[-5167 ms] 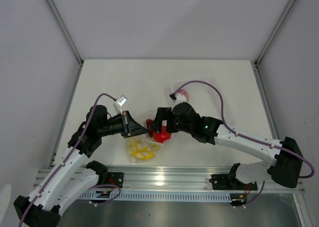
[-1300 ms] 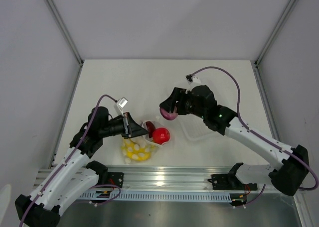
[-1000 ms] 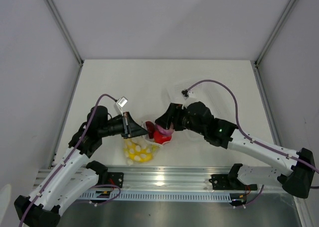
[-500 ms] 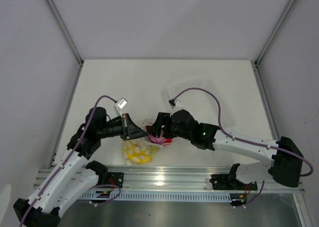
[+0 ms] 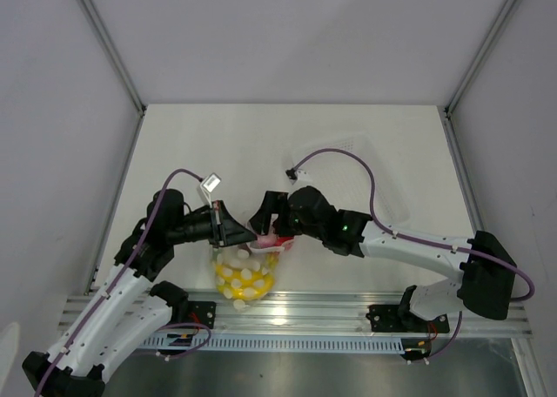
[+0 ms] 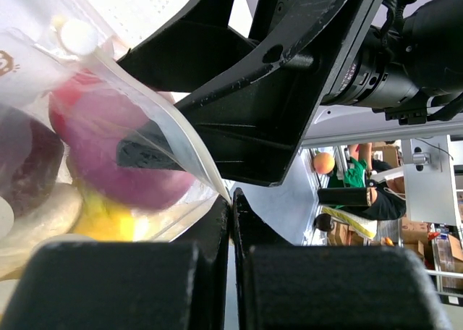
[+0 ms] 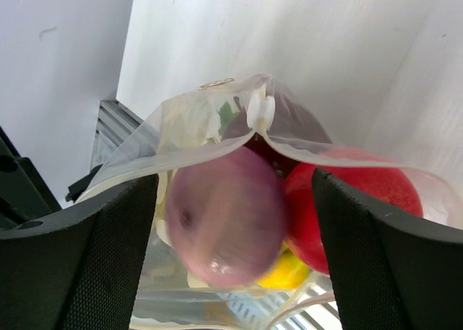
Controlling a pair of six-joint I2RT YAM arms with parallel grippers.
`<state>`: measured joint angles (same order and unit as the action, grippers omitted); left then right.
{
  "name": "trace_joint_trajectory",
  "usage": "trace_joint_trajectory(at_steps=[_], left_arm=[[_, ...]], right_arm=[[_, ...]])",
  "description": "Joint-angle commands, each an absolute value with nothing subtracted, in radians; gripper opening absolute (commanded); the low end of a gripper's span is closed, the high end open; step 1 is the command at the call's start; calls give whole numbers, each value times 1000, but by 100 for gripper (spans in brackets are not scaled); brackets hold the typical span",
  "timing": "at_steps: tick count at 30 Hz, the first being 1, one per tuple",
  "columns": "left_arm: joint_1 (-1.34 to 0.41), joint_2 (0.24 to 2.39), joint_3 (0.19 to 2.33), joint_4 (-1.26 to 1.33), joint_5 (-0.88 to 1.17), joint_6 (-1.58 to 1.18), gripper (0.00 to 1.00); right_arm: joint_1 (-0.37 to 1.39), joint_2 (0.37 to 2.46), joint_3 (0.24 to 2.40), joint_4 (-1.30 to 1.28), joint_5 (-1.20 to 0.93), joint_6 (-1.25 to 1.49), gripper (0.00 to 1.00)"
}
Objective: Place the food in the zip-top bag and seal the zipper
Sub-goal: Place the fake vegetable in the zipper food storage bag.
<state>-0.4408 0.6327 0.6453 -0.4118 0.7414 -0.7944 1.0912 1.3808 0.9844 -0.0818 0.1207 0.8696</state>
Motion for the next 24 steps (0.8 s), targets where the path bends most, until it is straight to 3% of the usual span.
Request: trace_joint_trajectory(at_steps=[1,3,10,18,24], left_arm=[[-442,615,693,-390,776,-811,1],[-440,615,695,-390,776,-811,1],[-440,611,699,-394,776,-810,0],[-440,597,704,-416,772,-802,1],[-440,588,724,-426,781,-804,1]], right_arm=[[1094,1359,1028,-116,161,859,88],[1094,1345,1029,-139,172,856,93],[1094,1301,1023,-190,192,847,94],[1075,1177,1049,-423,285,763,82],[1014,1158,1008,-430,166,577,69]])
